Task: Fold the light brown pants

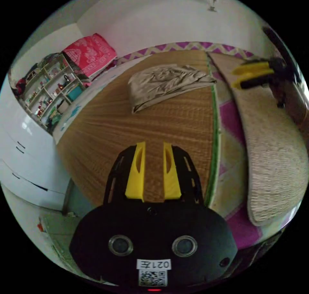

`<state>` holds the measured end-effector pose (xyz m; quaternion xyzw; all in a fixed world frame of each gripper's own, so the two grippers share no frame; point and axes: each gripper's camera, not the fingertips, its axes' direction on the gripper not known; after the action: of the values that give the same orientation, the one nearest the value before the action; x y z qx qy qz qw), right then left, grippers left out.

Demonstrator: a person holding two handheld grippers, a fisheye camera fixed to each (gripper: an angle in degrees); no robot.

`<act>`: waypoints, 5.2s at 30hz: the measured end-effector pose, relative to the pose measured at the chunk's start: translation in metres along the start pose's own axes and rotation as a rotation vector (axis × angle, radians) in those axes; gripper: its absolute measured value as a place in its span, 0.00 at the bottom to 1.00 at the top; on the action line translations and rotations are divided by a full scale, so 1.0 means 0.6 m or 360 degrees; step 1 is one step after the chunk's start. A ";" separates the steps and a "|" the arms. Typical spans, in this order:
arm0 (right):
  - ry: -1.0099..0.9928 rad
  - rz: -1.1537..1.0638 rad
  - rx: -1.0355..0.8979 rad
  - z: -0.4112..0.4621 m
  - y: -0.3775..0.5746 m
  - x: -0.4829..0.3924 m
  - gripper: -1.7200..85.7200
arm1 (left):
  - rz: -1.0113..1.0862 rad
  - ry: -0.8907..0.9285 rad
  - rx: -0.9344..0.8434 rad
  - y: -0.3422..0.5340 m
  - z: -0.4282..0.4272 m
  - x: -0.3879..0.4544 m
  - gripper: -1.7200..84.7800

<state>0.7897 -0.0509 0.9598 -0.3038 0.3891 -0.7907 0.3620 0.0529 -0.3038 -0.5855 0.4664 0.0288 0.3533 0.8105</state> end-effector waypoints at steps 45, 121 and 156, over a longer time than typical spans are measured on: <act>0.0681 -0.0321 -0.0664 -0.278 0.260 -0.207 0.01 | 0.0145 0.0514 0.0012 0.090 -0.087 -0.012 0.01; -0.0383 0.1571 0.0759 -1.129 0.920 0.301 0.03 | 0.0772 0.1122 0.0612 0.186 -0.409 0.377 0.02; 0.0195 0.0560 -0.0247 -0.597 0.430 -0.194 0.12 | -0.0565 0.1625 -0.0034 -0.010 -0.110 -0.593 0.02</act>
<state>0.6678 0.0728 0.5375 -0.2094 0.5173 -0.7000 0.4456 -0.2352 -0.4706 -0.7280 0.2150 0.4939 0.3930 0.7453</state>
